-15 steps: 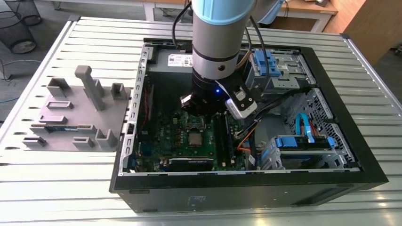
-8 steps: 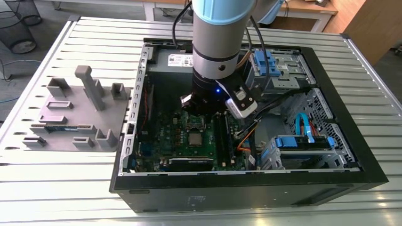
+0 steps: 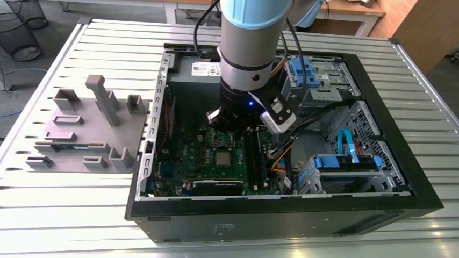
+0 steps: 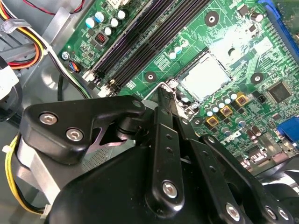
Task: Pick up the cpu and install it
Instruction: 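Close the cpu cover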
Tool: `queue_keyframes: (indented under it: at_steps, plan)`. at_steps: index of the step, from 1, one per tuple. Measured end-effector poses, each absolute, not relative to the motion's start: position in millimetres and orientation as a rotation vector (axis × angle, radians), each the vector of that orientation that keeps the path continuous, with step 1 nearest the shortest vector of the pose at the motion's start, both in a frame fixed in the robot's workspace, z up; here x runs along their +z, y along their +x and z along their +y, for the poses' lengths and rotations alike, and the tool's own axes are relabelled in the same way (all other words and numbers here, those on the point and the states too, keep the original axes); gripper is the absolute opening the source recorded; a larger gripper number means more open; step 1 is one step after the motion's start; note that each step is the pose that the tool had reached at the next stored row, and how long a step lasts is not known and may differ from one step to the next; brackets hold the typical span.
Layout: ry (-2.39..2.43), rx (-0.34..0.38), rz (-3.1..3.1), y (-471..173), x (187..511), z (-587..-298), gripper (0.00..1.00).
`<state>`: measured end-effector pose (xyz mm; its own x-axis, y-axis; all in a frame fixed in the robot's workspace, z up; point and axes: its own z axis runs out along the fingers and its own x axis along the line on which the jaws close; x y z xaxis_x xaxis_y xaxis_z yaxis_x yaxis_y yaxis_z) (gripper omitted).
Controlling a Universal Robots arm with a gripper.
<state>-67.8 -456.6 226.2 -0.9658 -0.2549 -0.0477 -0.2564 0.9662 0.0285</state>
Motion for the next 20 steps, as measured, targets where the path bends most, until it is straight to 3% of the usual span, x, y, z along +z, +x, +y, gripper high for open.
queue_keyframes:
  at_steps: [20]
  plan:
    - [-0.401, 0.054, 3.071, -66.5, 225.9, -455.8, 0.11]
